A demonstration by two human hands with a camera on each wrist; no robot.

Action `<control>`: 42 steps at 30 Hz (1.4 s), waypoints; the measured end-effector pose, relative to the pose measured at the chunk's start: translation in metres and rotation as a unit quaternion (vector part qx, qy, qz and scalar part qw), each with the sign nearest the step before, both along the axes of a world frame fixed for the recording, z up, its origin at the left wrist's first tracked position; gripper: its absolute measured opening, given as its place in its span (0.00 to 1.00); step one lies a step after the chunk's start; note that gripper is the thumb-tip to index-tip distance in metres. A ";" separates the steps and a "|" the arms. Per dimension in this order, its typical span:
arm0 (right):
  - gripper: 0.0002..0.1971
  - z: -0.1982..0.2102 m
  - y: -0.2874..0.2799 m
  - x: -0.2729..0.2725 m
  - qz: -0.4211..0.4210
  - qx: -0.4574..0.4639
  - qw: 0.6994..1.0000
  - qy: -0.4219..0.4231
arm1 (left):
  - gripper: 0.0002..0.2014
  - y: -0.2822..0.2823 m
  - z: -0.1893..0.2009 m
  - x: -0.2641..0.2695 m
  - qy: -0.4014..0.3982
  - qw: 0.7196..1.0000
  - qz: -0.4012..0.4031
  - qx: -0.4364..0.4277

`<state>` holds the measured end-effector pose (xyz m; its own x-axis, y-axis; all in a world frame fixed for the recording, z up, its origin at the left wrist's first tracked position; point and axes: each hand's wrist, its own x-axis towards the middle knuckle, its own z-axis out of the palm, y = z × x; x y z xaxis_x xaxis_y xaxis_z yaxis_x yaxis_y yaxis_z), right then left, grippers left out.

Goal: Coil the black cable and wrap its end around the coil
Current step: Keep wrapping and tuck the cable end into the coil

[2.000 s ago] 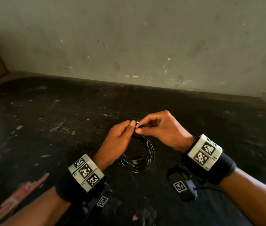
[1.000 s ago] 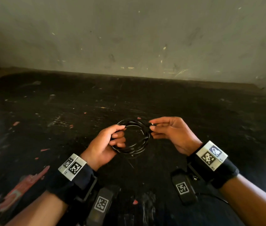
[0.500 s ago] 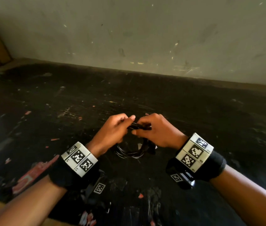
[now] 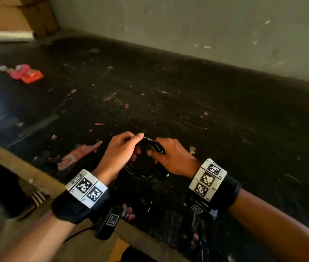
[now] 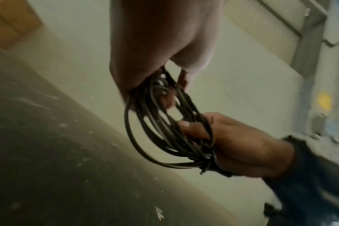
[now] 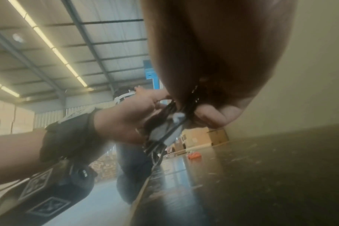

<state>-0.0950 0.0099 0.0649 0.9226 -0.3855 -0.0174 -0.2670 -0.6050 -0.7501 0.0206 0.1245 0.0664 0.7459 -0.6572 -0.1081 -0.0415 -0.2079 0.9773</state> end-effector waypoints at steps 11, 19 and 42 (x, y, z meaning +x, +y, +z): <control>0.26 -0.041 0.031 0.005 -0.009 0.149 0.984 0.097 | 0.12 0.051 -0.040 0.021 0.002 0.989 0.146 0.036; 0.14 -0.076 0.045 -0.007 0.189 -0.157 0.937 0.247 | 0.20 0.069 -0.053 0.023 -0.009 0.991 0.127 0.048; 0.03 0.029 -0.025 -0.066 -0.139 0.017 0.989 -0.055 | 0.18 -0.050 0.000 -0.048 -0.119 0.965 -0.235 0.015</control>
